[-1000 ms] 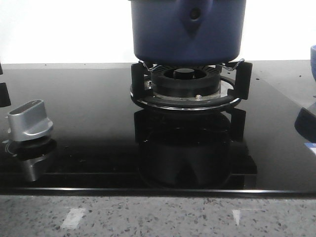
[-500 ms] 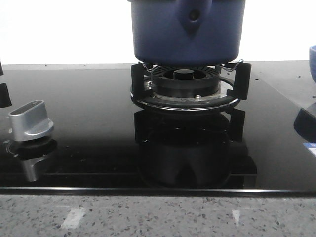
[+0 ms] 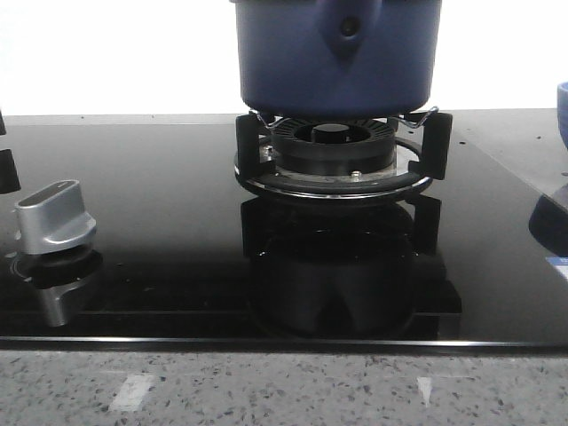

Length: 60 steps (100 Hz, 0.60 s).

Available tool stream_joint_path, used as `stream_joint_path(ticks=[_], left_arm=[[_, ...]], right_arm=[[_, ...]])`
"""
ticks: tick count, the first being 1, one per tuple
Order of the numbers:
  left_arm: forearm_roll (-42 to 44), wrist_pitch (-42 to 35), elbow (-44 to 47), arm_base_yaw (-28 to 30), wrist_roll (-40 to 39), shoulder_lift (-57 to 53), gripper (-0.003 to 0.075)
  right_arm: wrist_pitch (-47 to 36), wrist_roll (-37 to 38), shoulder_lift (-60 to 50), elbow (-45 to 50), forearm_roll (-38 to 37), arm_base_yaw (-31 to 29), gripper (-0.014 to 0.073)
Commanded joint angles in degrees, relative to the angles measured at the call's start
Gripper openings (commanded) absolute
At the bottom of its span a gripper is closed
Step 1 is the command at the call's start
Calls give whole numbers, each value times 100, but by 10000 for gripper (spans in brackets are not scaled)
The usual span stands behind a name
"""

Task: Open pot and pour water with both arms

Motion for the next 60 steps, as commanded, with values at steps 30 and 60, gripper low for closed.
stream_joint_path(ticks=[30,60], left_arm=[[-223,107,-155,22,-3,37,-20],[-502,90,-155,22,-3,37,-20]], right_arm=[[-330,-66,34,-144,69,-3,-47],[-330,-66,34,-144,69,-3,-47]])
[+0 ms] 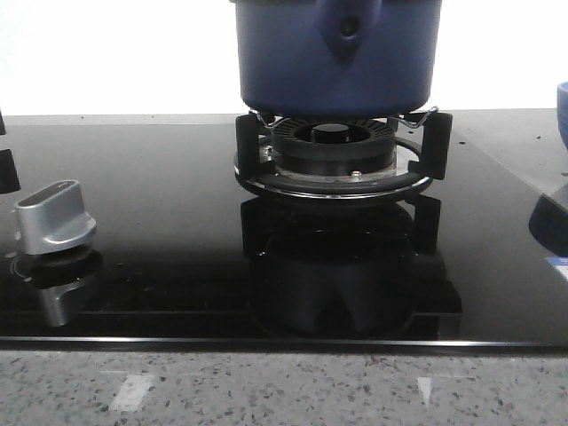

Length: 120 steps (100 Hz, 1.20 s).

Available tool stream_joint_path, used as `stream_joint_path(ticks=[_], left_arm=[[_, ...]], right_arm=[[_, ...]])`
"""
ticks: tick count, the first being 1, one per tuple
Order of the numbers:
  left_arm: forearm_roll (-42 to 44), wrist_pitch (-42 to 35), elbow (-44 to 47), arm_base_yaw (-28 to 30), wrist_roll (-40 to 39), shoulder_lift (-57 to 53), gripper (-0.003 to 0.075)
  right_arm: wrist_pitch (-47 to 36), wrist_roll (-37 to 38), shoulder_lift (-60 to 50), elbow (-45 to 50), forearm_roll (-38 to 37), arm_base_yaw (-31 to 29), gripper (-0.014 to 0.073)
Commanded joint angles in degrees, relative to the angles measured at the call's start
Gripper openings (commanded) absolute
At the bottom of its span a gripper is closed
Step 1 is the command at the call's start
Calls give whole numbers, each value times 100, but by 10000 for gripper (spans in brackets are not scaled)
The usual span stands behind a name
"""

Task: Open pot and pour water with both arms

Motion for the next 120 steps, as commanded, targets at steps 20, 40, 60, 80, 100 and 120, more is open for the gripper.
stream_joint_path(ticks=[20,40,60,80,100,120], left_arm=[[705,-523,-293,32,-1599,45,-20],[6459,-1154,-341,21,-7247,45,-20],[9433,-1509,-63,33,-10396,-294,-20],[9433,-1827,843,20,-10396,-1009,-20],[9544,-1852,1472,20,-10396,-1858,-20],[9533,-2099,1905,-129,-10396,-1962,-20]], right_arm=[[-330,-66,34,-144,60,-3,-47],[-330,-66,34,-144,60,-3,-47],[-330,-66,34,-144,60,-3,-47],[-330,-66,34,-144,60,-3,-47],[-330,-66,34,-144,60,-3,-47],[-316,-66,21,-144,60,-3,-47]])
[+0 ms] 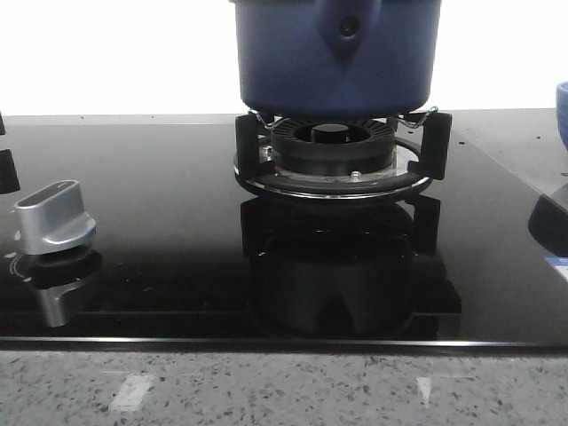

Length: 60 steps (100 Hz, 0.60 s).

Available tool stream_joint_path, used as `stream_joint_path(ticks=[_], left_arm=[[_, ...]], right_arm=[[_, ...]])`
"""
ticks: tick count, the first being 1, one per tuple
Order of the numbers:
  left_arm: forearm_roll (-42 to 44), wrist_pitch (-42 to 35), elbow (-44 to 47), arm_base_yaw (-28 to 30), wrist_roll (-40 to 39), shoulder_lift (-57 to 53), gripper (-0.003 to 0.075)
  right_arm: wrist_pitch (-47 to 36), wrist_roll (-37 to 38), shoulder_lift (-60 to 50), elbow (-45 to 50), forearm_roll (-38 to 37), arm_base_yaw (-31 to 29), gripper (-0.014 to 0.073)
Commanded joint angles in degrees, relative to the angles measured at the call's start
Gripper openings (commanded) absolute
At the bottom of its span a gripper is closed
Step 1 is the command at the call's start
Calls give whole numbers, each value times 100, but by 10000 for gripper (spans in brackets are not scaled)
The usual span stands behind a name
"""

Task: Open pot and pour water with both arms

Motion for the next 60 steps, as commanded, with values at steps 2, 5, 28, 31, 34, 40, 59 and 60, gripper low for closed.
stream_joint_path(ticks=[2,5,28,31,34,40,59,60], left_arm=[[-34,-529,201,-156,-58,-163,-20],[-33,-442,189,-220,-58,-163,-20],[-123,-466,200,-493,-58,-163,-20],[-169,-466,189,-493,-58,-163,-20],[-197,-466,189,-493,-58,-163,-20],[-197,-466,189,-493,-58,-163,-20],[-197,-466,189,-493,-58,-163,-20],[-197,-466,189,-493,-58,-163,-20]], right_arm=[[-306,-66,31,-144,60,-3,-47],[-306,-66,31,-144,60,-3,-47],[-306,-66,31,-144,60,-3,-47],[-306,-66,31,-144,60,-3,-47],[-306,-66,31,-144,60,-3,-47],[-306,-66,31,-144,60,-3,-47],[-306,-66,31,-144,60,-3,-47],[-306,-66,31,-144,60,-3,-47]])
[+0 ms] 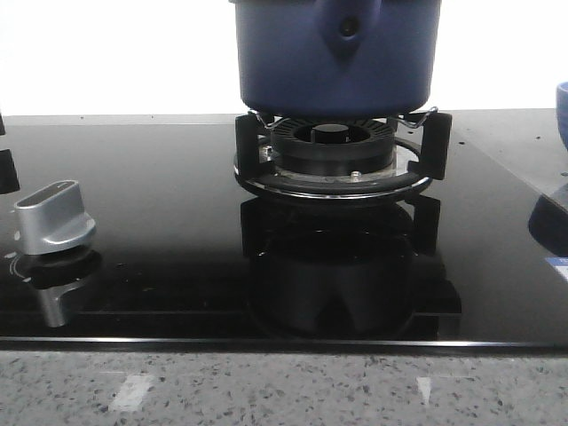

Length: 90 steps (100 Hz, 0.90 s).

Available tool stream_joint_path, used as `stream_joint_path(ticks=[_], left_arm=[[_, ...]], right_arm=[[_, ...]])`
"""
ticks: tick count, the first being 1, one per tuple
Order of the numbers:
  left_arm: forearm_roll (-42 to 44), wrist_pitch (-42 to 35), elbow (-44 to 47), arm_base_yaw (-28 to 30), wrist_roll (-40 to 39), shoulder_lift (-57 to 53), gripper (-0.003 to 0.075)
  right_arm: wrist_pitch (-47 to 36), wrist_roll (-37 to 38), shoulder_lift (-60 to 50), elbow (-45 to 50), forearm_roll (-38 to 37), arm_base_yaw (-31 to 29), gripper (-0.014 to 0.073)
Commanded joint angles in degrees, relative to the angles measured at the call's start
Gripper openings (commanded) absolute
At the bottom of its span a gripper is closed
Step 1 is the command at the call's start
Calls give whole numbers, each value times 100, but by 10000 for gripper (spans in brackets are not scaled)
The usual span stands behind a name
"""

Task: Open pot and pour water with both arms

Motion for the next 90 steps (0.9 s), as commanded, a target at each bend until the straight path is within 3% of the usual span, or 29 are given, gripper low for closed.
stream_joint_path(ticks=[1,68,77,90], left_arm=[[-60,-448,189,-40,-58,-163,-20],[-60,-448,189,-40,-58,-163,-20],[-60,-448,189,-40,-58,-163,-20],[-60,-448,189,-40,-58,-163,-20]], right_arm=[[-306,-66,31,-144,56,-3,-47],[-296,-66,31,-130,-4,-3,-47],[-267,348,31,-75,-808,-3,-47],[-413,3190,31,261,-3546,-88,-47]])
